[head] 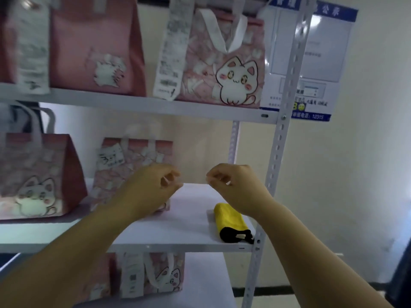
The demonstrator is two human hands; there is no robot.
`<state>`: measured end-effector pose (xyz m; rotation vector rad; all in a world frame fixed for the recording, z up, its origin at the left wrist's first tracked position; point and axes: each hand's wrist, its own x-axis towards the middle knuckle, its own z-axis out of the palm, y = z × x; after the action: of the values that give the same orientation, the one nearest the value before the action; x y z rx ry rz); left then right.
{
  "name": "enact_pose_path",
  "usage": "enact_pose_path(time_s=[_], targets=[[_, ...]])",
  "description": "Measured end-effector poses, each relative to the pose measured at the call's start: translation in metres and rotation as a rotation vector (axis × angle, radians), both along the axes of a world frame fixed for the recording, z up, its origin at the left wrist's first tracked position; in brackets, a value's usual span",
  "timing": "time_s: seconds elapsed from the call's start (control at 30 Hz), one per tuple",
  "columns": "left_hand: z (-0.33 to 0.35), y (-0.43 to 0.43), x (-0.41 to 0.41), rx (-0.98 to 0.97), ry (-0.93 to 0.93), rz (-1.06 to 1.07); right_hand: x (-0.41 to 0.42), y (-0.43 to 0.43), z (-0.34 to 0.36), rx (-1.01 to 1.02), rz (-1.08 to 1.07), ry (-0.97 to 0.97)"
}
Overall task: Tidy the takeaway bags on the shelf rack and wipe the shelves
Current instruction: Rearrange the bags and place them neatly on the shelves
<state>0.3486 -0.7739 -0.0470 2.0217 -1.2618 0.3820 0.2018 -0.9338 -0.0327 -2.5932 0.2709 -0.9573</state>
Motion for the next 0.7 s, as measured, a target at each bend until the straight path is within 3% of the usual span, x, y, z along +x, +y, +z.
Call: enact_pose_path(time_s=[0.23, 0.7], targets=[[0.050, 0.068, -0.012, -0.121, -0.092, 0.080, 0.009, 0.034, 0.046, -0.084, 0.121, -0.065], [0.114, 0.169, 0.031, -0.235, -0.173, 0.206, 0.046, 0.102, 0.126, -0.171, 0.121, -0.101]])
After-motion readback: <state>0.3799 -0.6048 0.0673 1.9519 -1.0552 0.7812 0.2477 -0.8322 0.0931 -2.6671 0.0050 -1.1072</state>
